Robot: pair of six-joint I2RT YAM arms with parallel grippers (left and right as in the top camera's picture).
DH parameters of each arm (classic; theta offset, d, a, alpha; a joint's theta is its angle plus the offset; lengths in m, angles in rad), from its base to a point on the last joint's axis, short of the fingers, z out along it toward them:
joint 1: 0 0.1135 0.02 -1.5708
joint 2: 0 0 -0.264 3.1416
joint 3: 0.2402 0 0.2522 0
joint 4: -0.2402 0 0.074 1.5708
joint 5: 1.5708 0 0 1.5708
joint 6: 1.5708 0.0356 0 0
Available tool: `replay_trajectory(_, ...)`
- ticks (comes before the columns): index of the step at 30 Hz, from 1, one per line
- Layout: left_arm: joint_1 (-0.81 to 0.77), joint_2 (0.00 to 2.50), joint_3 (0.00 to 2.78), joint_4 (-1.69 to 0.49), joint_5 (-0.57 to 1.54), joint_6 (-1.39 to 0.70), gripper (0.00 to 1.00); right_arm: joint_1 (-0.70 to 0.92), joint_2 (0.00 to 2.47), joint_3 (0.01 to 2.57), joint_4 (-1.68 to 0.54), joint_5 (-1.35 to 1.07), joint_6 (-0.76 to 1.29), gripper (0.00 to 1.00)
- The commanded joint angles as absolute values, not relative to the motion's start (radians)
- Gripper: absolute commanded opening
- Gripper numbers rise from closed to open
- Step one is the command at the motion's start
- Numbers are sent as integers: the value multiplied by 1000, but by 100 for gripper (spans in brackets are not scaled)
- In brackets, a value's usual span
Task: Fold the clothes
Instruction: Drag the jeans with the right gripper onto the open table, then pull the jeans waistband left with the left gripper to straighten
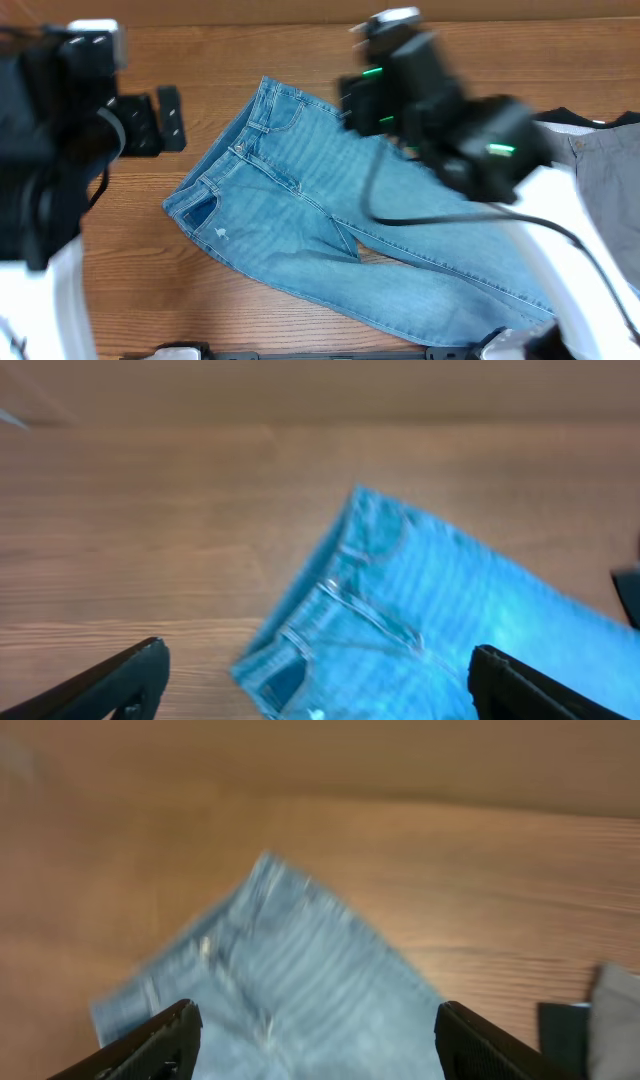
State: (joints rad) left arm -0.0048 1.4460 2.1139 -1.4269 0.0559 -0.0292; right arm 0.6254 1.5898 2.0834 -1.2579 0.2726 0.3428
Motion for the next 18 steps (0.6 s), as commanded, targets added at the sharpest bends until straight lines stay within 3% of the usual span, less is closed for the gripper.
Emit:
replay_trajectory(1,-24,1613,2116,-1426,204,43,92,552,1481,2122,-1262,197,398,78)
replay_trajectory(9,-94,2016,2116,-1238,210,154,86,481,1414,2122,-1322,143,398,79)
replay_trajectory(18,-99,2350,2116,-966,207,154,95,481,1410,2122,-1425,136,421,79)
